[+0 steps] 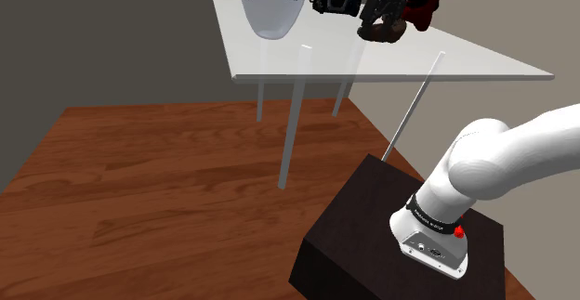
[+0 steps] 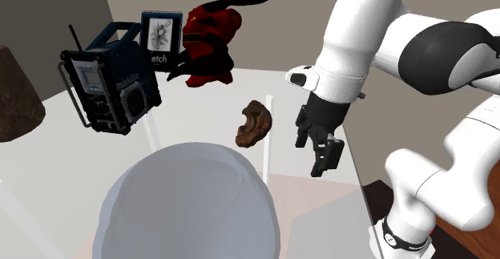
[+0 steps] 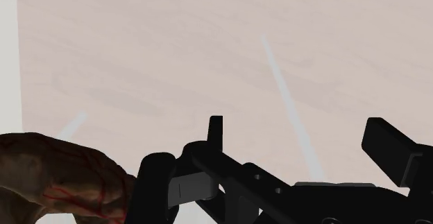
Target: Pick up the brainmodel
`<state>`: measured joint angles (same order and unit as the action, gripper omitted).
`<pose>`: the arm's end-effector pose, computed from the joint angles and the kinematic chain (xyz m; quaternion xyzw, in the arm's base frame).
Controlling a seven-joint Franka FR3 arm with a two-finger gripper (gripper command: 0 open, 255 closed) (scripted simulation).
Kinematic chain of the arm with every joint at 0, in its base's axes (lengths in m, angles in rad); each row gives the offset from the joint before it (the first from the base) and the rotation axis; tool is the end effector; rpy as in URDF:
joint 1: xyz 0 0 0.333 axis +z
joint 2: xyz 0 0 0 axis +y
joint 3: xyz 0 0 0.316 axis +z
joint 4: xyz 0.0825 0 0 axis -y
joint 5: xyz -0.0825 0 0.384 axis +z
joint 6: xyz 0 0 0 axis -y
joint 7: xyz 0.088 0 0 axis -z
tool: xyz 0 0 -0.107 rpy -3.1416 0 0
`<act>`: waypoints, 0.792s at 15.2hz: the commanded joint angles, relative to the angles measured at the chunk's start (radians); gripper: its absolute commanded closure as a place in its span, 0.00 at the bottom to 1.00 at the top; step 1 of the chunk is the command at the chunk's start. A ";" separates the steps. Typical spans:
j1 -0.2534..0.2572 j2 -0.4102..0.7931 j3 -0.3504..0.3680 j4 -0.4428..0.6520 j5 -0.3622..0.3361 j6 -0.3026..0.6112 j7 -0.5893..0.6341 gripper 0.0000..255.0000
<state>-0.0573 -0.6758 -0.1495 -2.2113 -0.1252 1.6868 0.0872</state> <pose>0.3400 -0.1004 0.6310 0.9886 -0.1307 0.0720 0.0192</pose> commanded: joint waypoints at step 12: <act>-0.072 0.267 -0.165 0.291 -0.127 0.063 -0.173 0.00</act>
<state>-0.1259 -0.4321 -0.3041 -1.9426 -0.2463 1.7408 -0.0758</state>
